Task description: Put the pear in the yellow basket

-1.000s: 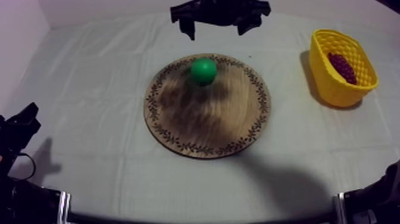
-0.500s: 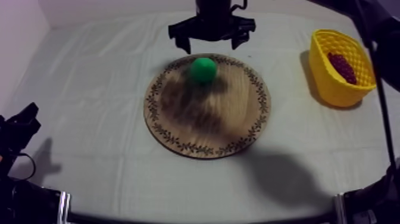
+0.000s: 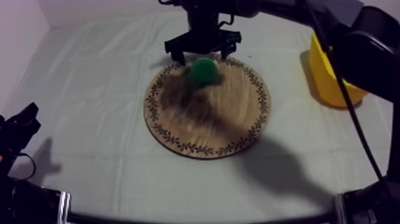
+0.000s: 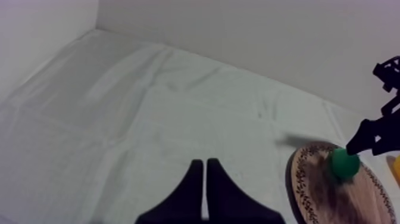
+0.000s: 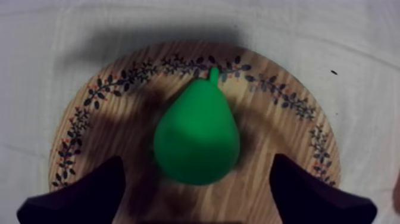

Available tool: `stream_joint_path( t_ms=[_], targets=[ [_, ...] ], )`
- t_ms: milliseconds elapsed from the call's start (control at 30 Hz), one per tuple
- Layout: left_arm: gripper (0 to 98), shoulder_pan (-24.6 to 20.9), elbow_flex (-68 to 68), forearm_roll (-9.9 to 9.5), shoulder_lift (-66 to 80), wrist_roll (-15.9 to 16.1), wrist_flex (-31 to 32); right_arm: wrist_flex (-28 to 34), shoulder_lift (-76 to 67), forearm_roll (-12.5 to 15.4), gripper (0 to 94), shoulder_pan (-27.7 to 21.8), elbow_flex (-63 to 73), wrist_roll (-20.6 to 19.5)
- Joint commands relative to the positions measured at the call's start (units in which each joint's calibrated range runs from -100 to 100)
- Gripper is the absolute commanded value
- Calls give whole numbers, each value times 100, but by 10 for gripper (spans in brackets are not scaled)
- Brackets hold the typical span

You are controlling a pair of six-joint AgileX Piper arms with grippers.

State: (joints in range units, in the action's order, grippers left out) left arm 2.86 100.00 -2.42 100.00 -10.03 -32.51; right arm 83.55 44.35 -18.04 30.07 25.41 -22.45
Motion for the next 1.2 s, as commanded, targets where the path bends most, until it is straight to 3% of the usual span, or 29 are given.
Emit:
stream_joint_path(
  t_ms=[0, 400, 733, 1167],
  targets=[
    [1, 0, 0, 0, 0, -1, 1, -29, 115, 1, 730, -7, 52, 1],
    [1, 0, 0, 0, 0, -1, 1, -284, 795, 4, 674, -143, 385, 113],
    [1, 0, 0, 0, 0, -1, 1, -541, 871, 101, 436, -130, 345, 267],
    [1, 0, 0, 0, 0, -1, 1, -637, -292, 11, 405, -170, -416, 341]
  ],
)
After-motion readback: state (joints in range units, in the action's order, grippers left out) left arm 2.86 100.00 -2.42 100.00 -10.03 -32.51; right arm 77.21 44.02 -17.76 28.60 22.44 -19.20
